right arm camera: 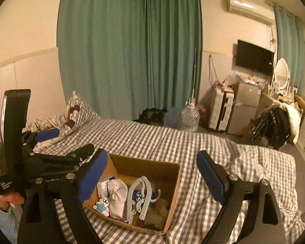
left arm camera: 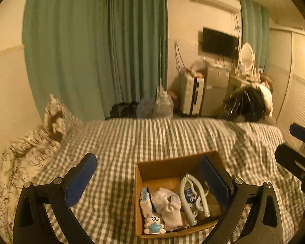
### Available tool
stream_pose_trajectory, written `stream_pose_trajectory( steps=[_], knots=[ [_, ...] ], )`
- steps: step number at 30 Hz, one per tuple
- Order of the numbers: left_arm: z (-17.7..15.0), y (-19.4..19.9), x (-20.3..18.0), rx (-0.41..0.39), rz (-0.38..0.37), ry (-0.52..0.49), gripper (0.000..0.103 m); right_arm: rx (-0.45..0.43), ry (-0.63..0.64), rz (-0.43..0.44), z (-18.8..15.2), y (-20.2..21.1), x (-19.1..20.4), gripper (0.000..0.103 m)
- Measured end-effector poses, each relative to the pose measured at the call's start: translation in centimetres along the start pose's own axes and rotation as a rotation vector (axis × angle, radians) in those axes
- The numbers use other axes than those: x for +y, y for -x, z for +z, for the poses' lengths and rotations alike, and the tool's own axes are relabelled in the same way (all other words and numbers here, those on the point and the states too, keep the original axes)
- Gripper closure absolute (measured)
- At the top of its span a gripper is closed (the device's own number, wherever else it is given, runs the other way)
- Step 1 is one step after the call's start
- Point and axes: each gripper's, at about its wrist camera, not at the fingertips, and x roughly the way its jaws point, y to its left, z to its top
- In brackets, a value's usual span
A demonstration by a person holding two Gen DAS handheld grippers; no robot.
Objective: Organize objects
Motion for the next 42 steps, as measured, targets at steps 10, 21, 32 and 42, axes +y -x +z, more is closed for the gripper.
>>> stream_pose_trajectory(
  steps=[10, 21, 32, 42],
  knots=[
    [-1.7, 7.7, -0.3, -0.209, 0.051, -0.004, 0.0, -0.094, -0.045, -0.082, -0.7, 6.3, -0.5, 0.0],
    [-8.2, 9.0, -1.8, -0.268, 0.078, 0.041, 0.0, -0.073, -0.062, -0.148, -8.7, 5.7, -0.6, 0.0],
    [-13.8, 4.7, -1.6, -0.139, 0.109, 0.038, 0.0, -0.018, -0.107, -0.192, -13.8, 3.7, -2.0, 0.0],
    [-14.1, 5.1, -1.1, -0.133, 0.085, 0.062, 0.0, -0.031, -0.093, -0.211, -13.7, 3.8, -2.1, 0.0]
  ],
)
